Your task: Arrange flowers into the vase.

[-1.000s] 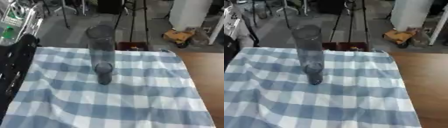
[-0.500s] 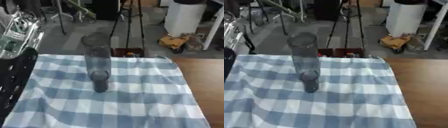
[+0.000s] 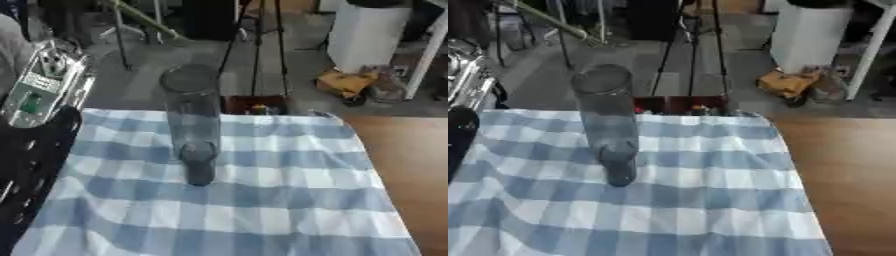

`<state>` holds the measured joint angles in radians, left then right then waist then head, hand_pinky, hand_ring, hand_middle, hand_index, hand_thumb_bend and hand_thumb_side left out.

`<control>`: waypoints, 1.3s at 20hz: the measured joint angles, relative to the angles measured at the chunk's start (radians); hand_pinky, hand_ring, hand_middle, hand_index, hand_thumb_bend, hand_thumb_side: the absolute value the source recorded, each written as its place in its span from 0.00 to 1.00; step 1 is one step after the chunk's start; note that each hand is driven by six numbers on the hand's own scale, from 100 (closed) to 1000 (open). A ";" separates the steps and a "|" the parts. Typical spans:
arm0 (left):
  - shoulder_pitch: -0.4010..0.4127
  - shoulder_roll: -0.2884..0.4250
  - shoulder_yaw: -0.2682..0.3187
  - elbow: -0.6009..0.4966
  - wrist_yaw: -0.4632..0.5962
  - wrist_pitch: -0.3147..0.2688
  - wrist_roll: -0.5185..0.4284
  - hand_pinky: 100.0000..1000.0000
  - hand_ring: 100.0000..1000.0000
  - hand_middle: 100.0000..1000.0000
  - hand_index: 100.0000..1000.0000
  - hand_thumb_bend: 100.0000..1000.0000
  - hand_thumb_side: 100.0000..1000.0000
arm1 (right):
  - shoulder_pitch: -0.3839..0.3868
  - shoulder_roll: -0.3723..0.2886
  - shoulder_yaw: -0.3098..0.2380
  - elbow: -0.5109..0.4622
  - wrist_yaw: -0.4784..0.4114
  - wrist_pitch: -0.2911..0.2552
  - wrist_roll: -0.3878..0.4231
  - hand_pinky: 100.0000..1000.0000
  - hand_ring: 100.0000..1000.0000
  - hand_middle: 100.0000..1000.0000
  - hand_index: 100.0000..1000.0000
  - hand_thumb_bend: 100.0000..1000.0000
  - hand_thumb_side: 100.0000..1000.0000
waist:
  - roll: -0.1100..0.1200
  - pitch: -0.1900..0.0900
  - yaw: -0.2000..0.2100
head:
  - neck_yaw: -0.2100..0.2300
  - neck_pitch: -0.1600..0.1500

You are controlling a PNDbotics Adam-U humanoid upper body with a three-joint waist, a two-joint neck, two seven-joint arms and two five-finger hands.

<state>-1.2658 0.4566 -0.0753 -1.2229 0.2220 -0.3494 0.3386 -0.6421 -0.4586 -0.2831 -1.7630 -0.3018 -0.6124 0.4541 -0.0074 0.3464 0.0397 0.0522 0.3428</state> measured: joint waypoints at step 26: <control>0.007 -0.008 -0.014 0.055 -0.057 0.065 0.008 0.00 0.00 0.00 0.11 0.00 0.61 | 0.009 -0.001 -0.013 0.000 0.000 0.005 0.021 0.65 0.75 0.74 0.77 0.00 1.00 | 0.013 0.021 -0.002 | 0.007 0.007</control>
<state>-1.2584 0.4485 -0.0894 -1.1678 0.1648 -0.2846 0.3465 -0.6327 -0.4595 -0.2960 -1.7630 -0.3020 -0.6071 0.4751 0.0053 0.3678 0.0376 0.0595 0.3499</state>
